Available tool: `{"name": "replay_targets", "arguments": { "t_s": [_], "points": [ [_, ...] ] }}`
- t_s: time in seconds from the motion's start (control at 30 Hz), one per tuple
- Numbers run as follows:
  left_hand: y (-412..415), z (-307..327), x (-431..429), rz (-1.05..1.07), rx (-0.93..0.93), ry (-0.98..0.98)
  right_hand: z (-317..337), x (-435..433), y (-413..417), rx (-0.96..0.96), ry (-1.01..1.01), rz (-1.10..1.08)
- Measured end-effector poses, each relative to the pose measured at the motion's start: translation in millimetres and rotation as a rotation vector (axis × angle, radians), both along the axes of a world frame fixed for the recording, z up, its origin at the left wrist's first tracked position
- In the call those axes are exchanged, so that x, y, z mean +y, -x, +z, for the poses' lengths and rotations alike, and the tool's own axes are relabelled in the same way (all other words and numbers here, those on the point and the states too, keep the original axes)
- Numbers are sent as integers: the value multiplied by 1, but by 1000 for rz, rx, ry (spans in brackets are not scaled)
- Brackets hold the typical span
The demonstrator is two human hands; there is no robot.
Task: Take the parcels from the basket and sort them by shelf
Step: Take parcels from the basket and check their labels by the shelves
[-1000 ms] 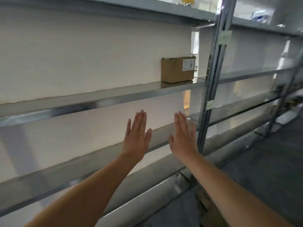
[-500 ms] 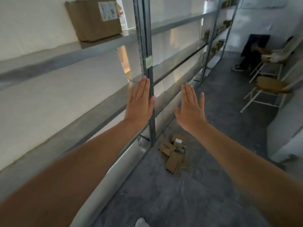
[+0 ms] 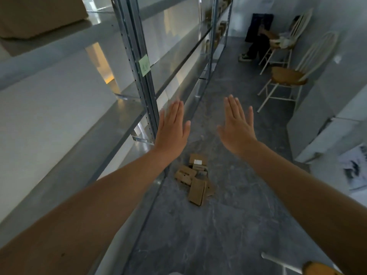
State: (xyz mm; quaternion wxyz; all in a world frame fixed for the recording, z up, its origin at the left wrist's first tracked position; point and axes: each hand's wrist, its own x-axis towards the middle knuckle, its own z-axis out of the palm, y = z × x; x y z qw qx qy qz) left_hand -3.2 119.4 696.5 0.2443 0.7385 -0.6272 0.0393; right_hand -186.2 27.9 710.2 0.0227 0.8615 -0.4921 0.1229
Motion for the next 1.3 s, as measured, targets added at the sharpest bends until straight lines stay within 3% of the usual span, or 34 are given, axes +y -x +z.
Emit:
{"name": "replay_targets", "arguments": {
  "t_s": [0.47, 0.9, 1.07, 1.3],
  "points": [
    [-24, -59, -103, -55, 36, -128, -56, -87, -7, 43, -170, -75],
    [11, -144, -238, 174, 231, -290, -166, -261, 0, 136, -414, 32],
    [28, -213, -257, 303, 434, -389, -242, -291, -5, 253, -506, 137],
    [15, -353, -231, 507, 546, -585, -381, -295, -30, 395, -642, 295]
  ]
}}
